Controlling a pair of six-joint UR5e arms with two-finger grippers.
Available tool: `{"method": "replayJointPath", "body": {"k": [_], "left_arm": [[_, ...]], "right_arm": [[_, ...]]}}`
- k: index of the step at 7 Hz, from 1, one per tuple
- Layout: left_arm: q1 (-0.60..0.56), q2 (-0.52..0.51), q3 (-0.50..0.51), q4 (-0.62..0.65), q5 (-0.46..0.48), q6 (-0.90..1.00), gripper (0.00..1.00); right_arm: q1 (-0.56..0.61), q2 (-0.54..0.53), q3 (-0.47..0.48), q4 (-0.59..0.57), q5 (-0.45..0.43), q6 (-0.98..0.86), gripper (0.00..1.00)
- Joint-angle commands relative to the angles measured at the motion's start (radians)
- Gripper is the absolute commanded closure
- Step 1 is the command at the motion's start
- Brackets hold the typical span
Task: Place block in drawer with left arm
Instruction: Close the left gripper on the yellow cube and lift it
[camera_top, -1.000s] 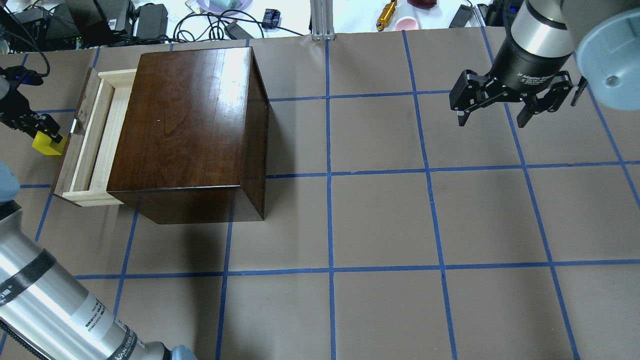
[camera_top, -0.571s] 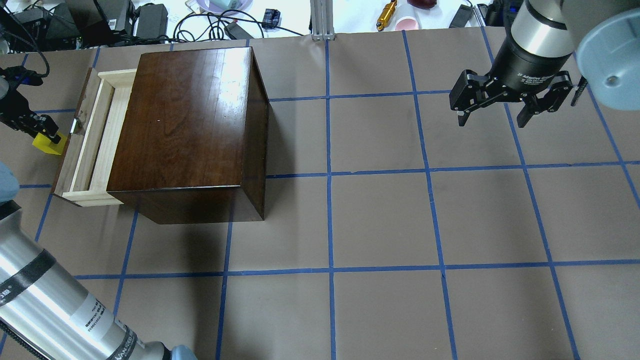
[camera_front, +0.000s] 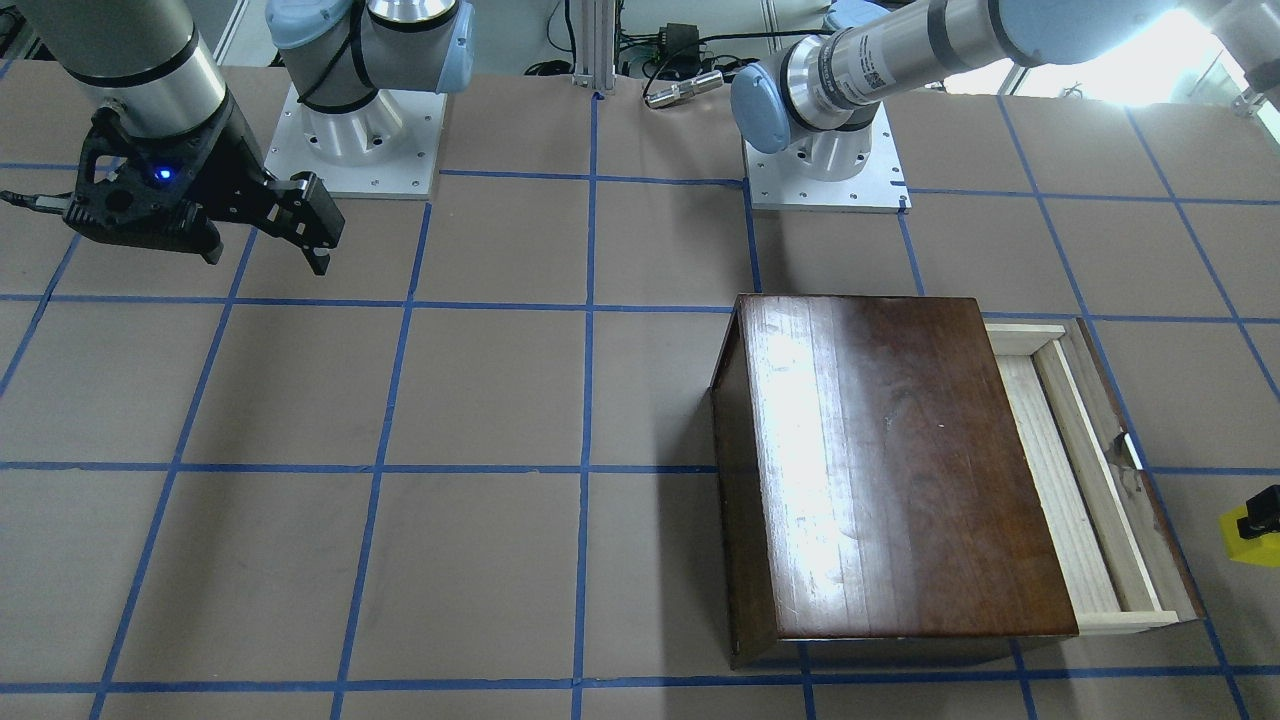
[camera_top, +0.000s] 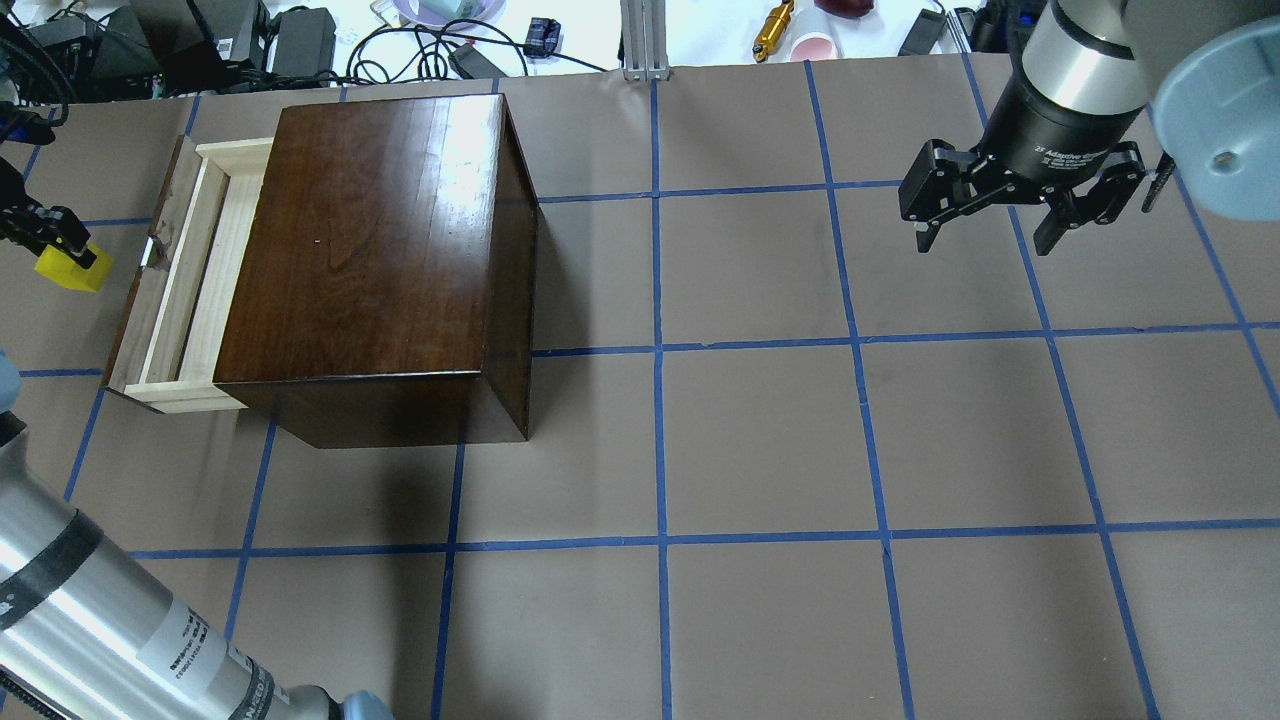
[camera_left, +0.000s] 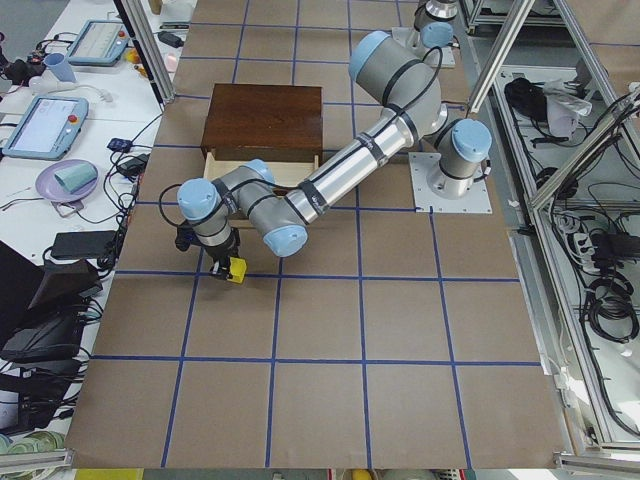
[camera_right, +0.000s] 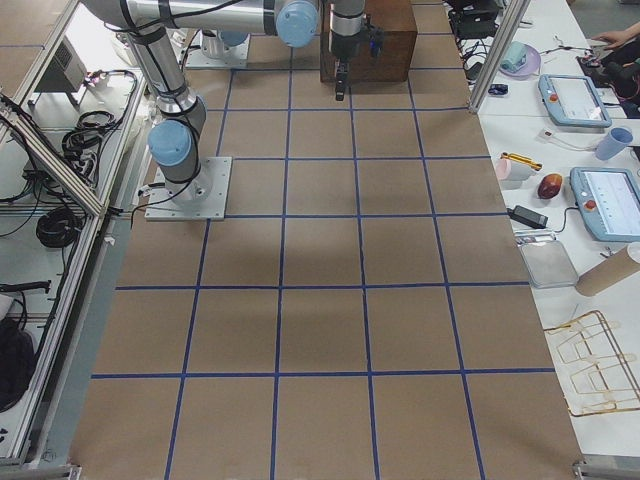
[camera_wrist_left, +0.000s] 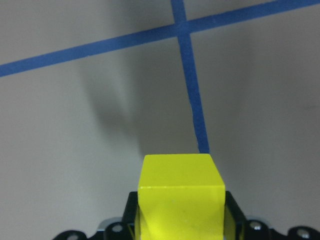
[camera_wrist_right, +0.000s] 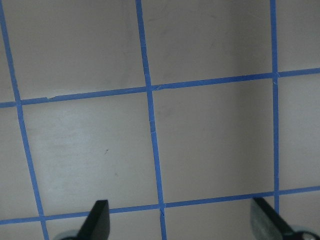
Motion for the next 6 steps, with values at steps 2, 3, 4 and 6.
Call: {"method": "replayJointPath", "body": {"k": [2, 3, 4, 6], "left_arm": [[-0.02, 0.156, -0.029, -0.158, -0.006, -0.009, 0.82], [-0.033, 0.199, -0.061, -0.168, -0.007, -0.014, 0.82], [-0.05, 0.241, -0.099, -0.174, -0.007, -0.037, 0.82], [-0.093, 0.331, -0.183, -0.175, -0.046, -0.142, 0.82]], "right_arm": [[0.0, 0.0, 0.0, 0.0, 0.0, 0.0, 0.0], [0.0, 0.0, 0.0, 0.0, 0.0, 0.0, 0.0], [0.0, 0.0, 0.0, 0.0, 0.0, 0.0, 0.0], [0.0, 0.0, 0.0, 0.0, 0.0, 0.0, 0.0]]}}
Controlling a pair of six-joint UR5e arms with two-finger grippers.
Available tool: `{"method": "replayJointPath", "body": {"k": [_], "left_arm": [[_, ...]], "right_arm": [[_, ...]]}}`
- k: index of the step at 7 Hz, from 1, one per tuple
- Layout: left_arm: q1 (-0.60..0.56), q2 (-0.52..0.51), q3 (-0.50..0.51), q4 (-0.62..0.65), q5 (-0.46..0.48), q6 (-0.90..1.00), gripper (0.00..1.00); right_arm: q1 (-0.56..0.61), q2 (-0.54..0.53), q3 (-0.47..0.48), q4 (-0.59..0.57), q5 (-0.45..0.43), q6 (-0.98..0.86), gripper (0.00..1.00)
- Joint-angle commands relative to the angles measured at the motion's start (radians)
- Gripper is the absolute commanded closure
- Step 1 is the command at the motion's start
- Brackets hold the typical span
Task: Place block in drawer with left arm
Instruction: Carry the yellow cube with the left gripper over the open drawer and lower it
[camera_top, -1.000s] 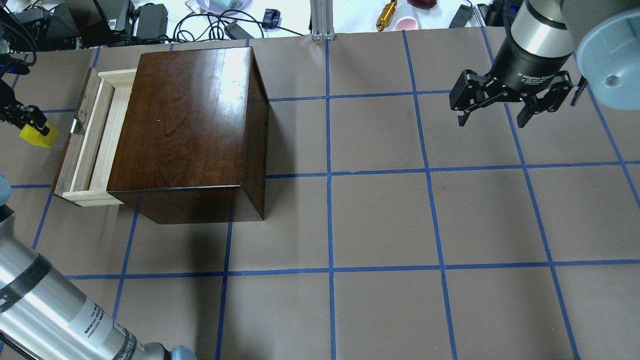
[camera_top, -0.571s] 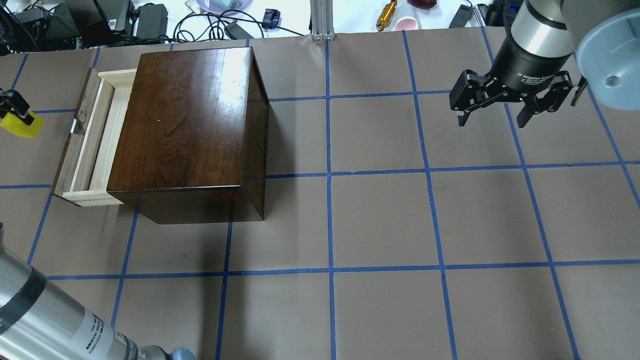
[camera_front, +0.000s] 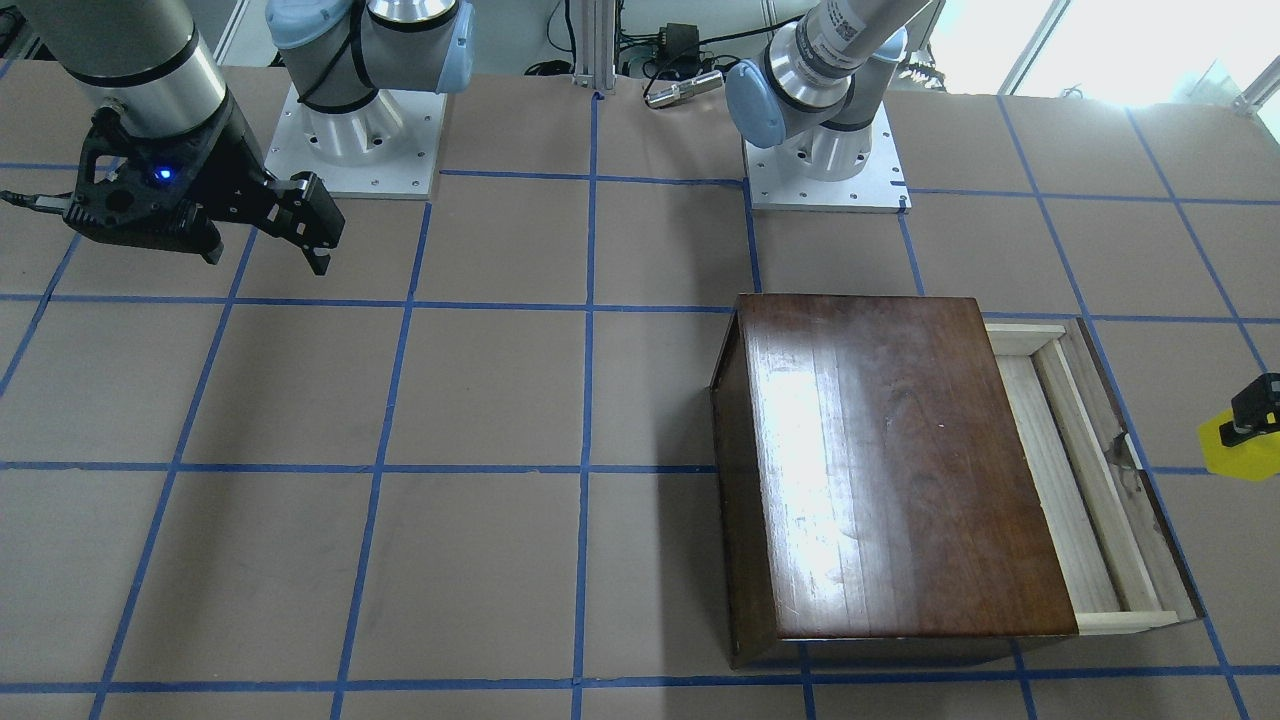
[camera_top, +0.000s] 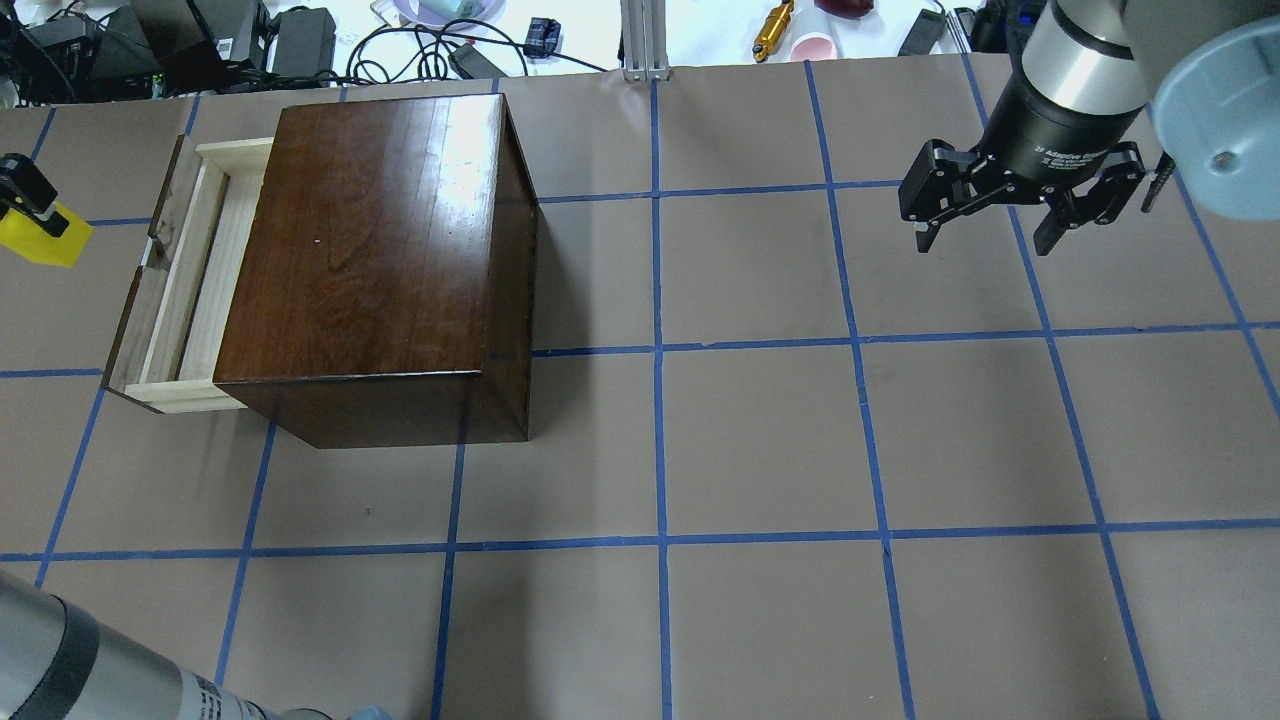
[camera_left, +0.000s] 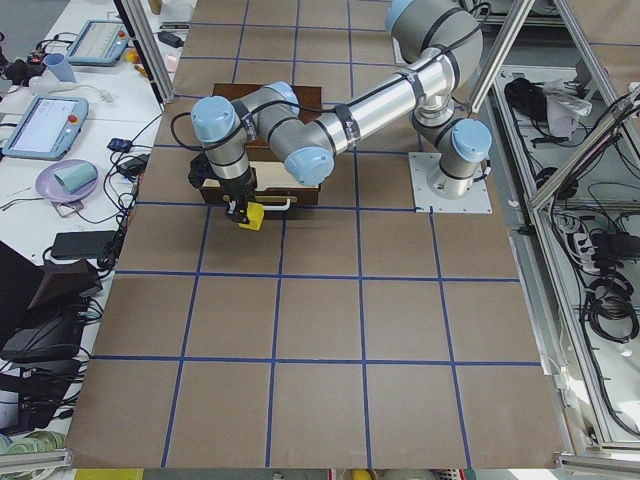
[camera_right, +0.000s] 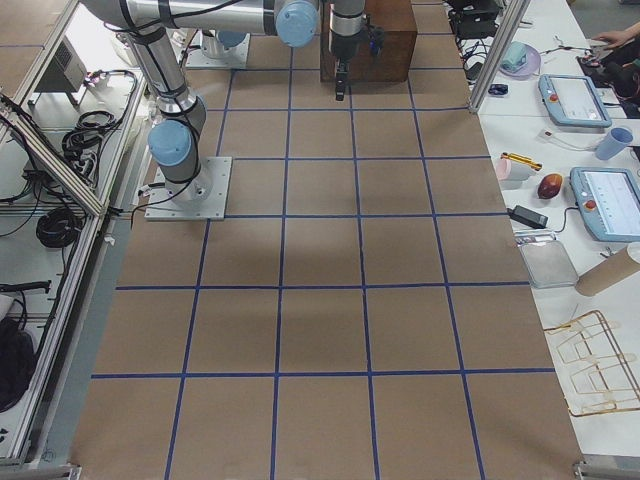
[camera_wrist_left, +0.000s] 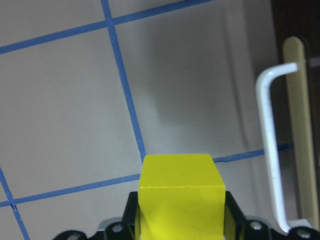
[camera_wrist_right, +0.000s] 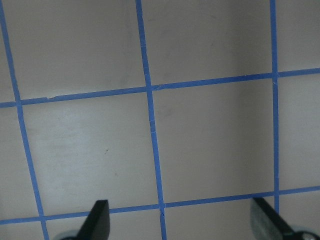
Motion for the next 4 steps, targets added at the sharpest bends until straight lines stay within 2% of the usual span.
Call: {"method": "replayJointPath", "body": {"k": [1, 4], "left_arm": [[-0.043, 0.09, -0.089, -0.004, -0.029, -0.105, 0.82], [-0.152, 0.149, -0.171, 0.002, -0.038, -0.315, 0.82]], "right_arm": [[0.0, 0.0, 0.0, 0.0, 0.0, 0.0, 0.0], [0.0, 0.0, 0.002, 0.0, 0.0, 0.0, 0.0]]}}
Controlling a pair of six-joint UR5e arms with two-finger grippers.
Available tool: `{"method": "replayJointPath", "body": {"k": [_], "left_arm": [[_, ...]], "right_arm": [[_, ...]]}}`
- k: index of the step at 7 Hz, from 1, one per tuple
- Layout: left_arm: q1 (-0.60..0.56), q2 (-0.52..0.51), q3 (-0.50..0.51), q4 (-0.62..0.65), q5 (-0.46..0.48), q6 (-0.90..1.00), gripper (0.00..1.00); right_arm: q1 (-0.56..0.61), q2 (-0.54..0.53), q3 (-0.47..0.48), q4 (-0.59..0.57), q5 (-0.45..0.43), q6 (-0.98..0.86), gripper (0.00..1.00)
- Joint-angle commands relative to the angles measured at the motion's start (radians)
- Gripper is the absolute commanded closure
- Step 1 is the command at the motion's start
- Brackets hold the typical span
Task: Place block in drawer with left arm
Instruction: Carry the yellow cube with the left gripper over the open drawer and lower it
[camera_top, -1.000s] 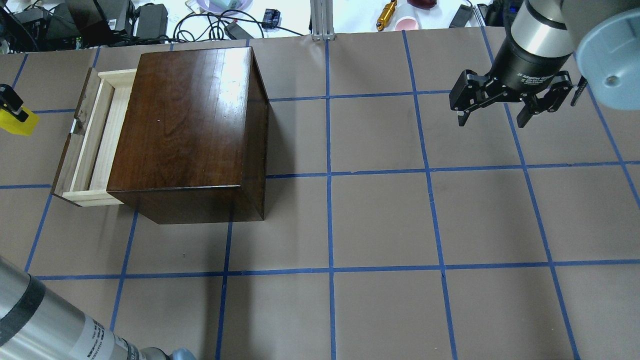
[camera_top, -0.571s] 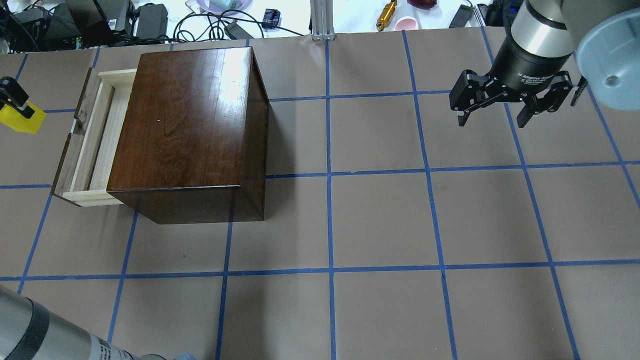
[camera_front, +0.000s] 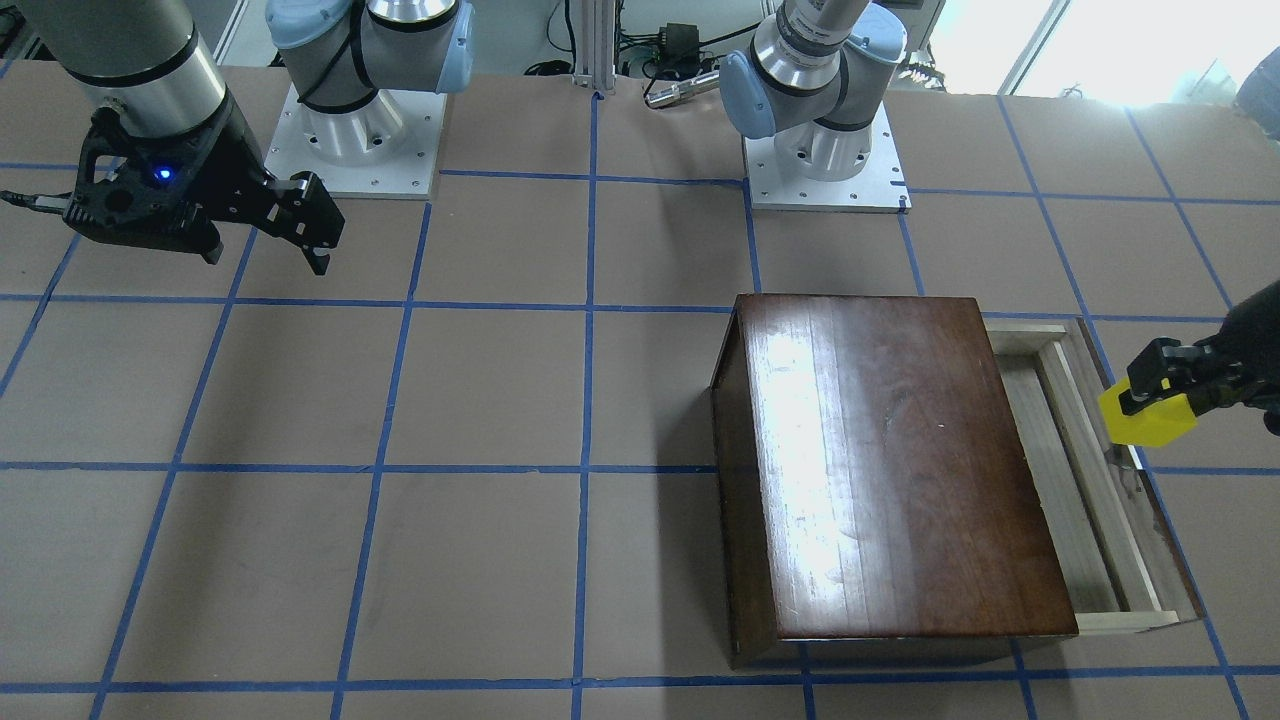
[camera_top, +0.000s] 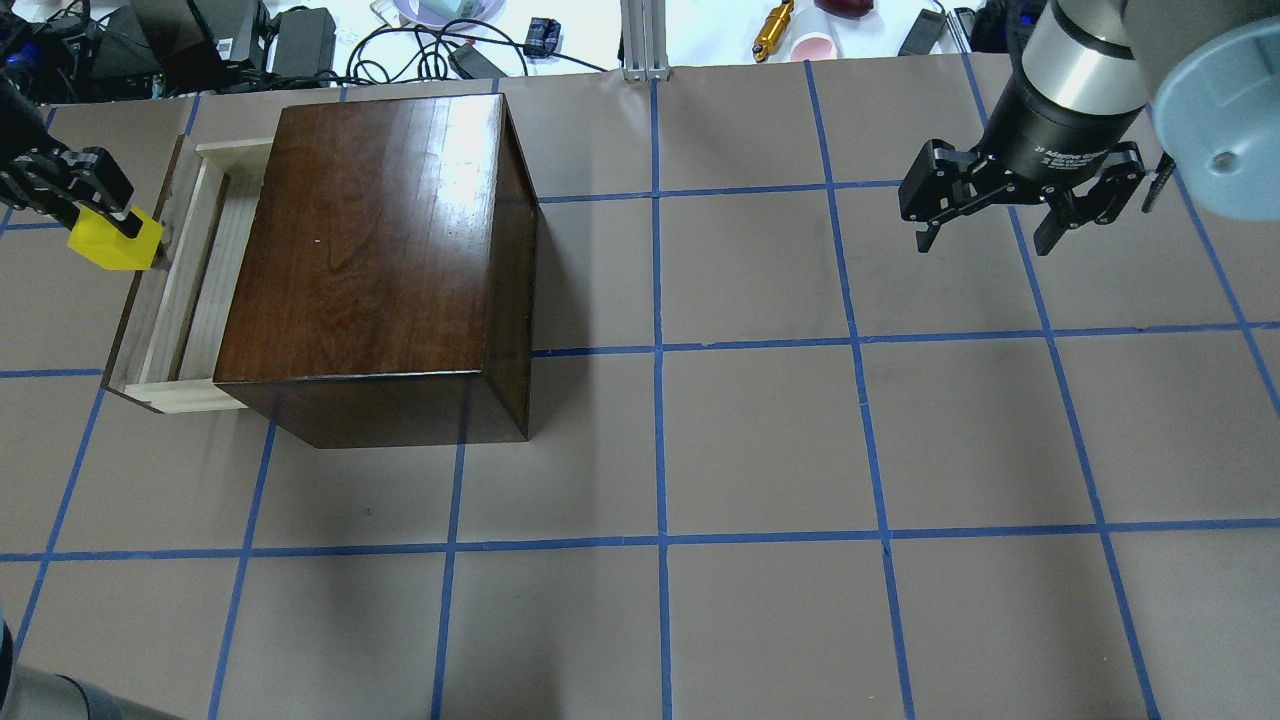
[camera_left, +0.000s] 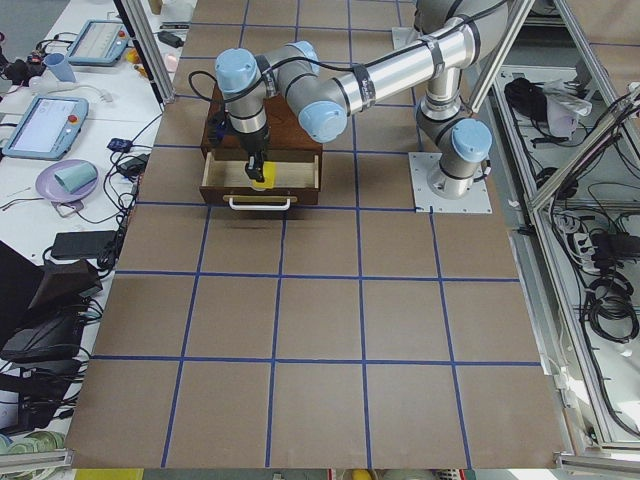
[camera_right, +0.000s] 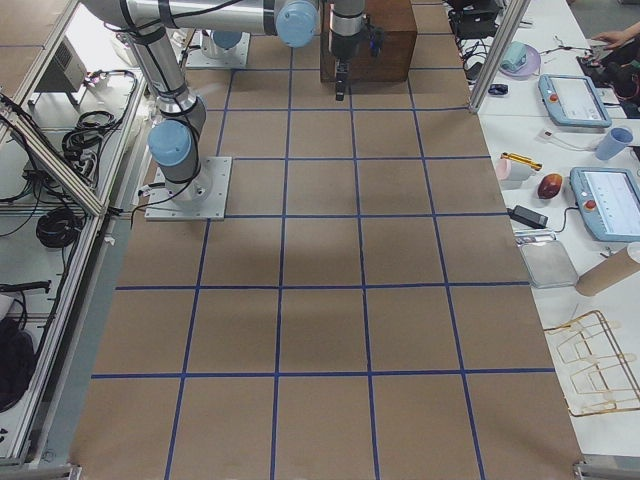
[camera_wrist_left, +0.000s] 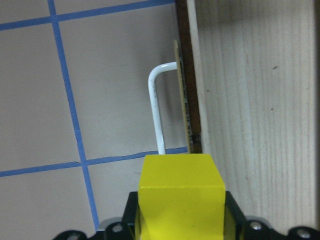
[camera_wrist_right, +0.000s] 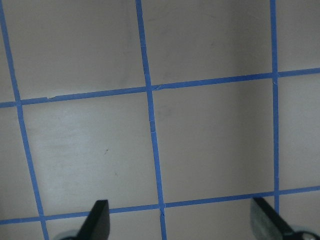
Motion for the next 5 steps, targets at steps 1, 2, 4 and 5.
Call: {"method": "replayJointPath", "body": {"k": [1, 2, 4, 5], "left_arm": [[-0.057, 0.01, -0.042, 0.012, -0.001, -0.115, 0.82], [-0.057, -0.005, -0.045, 0.021, -0.001, -0.118, 0.82], [-0.058, -0.031, -0.054, 0.025, -0.001, -0.2, 0.82], [-0.058, -0.047, -0.065, 0.049, -0.003, -0.201, 0.82]], "right_arm": [[0.0, 0.0, 0.0, 0.0, 0.0, 0.0, 0.0], [0.0, 0.0, 0.0, 0.0, 0.0, 0.0, 0.0], [0.0, 0.0, 0.0, 0.0, 0.0, 0.0, 0.0], [0.0, 0.0, 0.0, 0.0, 0.0, 0.0, 0.0]]}}
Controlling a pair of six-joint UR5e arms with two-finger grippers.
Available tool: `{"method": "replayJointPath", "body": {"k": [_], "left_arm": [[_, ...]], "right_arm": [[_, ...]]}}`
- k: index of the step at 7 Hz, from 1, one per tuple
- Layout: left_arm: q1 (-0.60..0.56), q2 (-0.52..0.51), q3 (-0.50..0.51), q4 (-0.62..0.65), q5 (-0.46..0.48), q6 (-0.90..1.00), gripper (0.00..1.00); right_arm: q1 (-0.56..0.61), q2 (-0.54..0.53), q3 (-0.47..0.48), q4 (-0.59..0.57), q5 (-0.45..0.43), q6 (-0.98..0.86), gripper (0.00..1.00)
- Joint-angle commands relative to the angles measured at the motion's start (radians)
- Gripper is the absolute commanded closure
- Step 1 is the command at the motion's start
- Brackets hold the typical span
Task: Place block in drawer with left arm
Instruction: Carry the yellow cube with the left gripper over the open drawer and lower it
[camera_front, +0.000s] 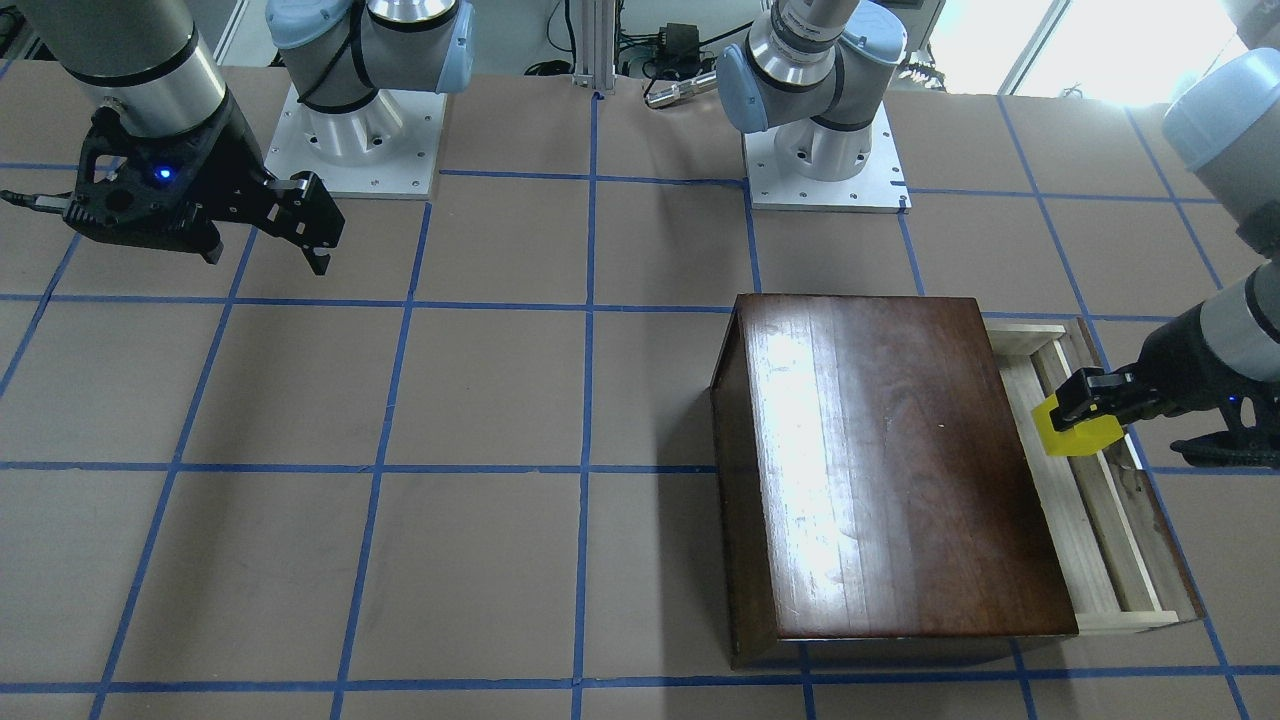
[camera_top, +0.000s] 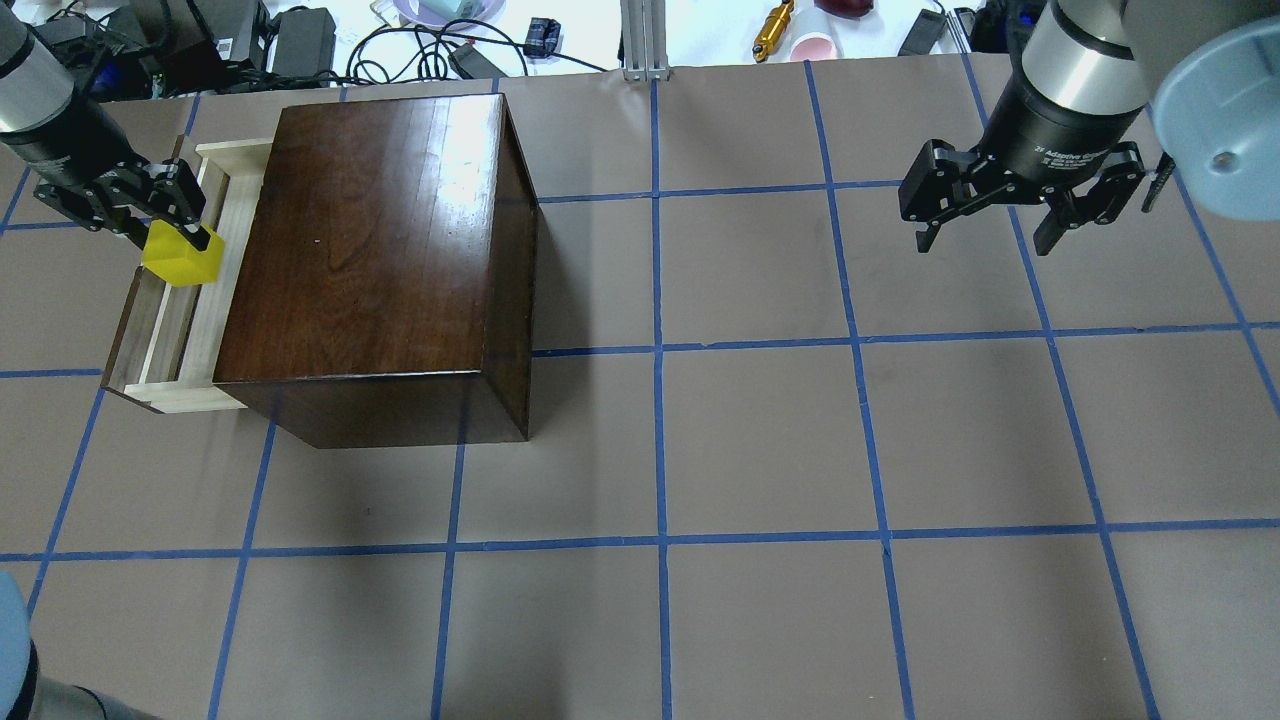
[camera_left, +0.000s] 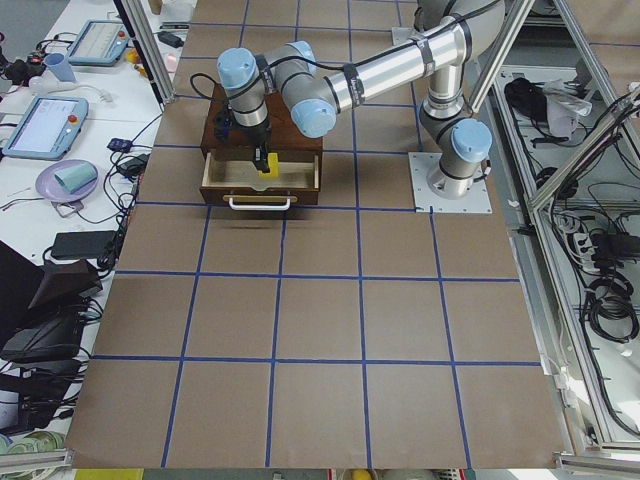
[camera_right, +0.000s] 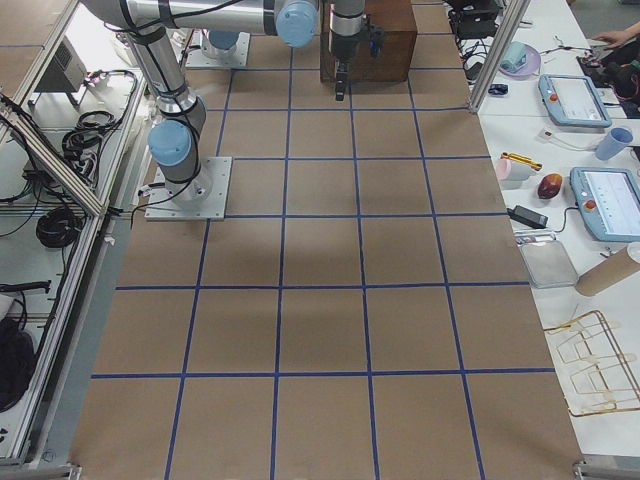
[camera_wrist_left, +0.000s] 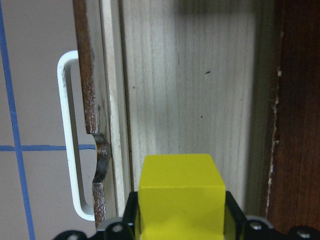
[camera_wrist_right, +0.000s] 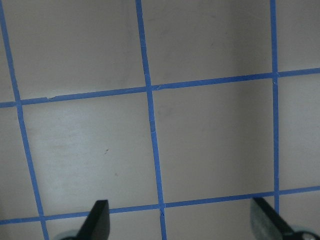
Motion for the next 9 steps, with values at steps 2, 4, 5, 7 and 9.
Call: {"method": "replayJointPath", "body": {"k": [2, 4, 5, 7, 9], "left_arm": [[-0.001, -0.039, -0.04, 0.069, -0.001, -0.016, 0.81], [-0.001, -0.039, -0.033, 0.075, -0.001, -0.002, 0.01], [-0.001, -0.032, -0.027, 0.073, -0.003, -0.004, 0.0], [-0.011, 0.023, -0.019, 0.035, 0.003, -0.004, 0.0], [-0.013, 0.094, -0.001, -0.053, 0.002, -0.005, 0.0]], "right_arm": [[0.0, 0.0, 0.0, 0.0, 0.0, 0.0, 0.0], [0.0, 0.0, 0.0, 0.0, 0.0, 0.0, 0.0], [0.0, 0.0, 0.0, 0.0, 0.0, 0.0, 0.0], [0.0, 0.0, 0.0, 0.0, 0.0, 0.0, 0.0], [0.0, 0.0, 0.0, 0.0, 0.0, 0.0, 0.0]]}}
